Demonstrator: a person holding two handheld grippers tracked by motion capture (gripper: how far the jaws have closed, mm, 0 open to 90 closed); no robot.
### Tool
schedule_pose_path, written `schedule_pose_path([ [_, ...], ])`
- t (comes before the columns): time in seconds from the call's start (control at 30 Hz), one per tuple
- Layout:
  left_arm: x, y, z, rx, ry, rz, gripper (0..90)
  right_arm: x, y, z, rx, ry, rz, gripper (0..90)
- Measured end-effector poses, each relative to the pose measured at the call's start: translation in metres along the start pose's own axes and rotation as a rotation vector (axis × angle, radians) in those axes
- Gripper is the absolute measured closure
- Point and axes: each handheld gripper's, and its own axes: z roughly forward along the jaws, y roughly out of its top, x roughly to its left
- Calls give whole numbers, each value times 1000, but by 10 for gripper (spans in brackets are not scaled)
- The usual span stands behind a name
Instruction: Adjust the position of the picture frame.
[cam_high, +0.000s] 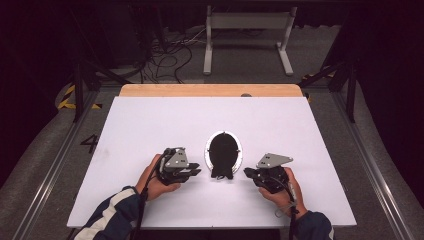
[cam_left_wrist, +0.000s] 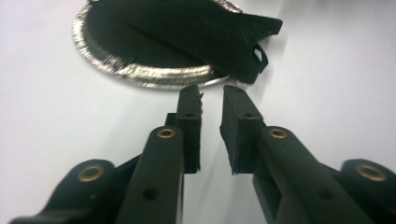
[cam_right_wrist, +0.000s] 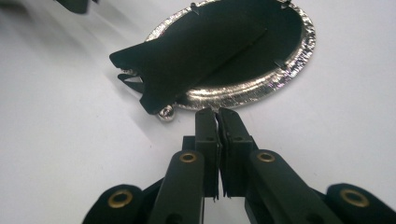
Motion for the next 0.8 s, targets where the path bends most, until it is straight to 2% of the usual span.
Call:
schedule_pose_path([
  [0.03, 0, -5, -7, -3, 6, -2, 738, -1, -2, -1, -2, 0, 2, 872],
  [0.1, 3, -21, -21, -14, 22, -16, 662, -3, -3, -3, -6, 3, 2, 862],
  [0.13, 3, -21, -21, -14, 22, -16, 649, -3, -3, -3, -6, 3, 2, 862],
  [0.17, 4, -30, -28, -17, 34, -31, 649, -2, -3, -3, -11, 4, 0, 859],
  [0.23, 5, -41, -36, -31, 41, -58, 583, 0, -2, -4, -15, 10, -8, 849],
  [0.3, 4, -55, -47, -60, 66, -69, 514, 2, -2, -3, -8, 13, -18, 836],
  [0.4, 4, -70, -60, -66, 112, -99, 438, 4, 0, -2, 5, 26, -30, 798],
  [0.53, 2, -84, -73, -77, 168, -167, 343, 5, 3, -4, 2, 36, -36, 773],
  [0.73, 7, -90, -79, -76, 235, -197, 279, 9, 3, 4, 27, 49, -46, 732],
  [0.8, 10, -91, -76, -63, 227, -212, 255, 9, 3, 6, 31, 55, -44, 724],
])
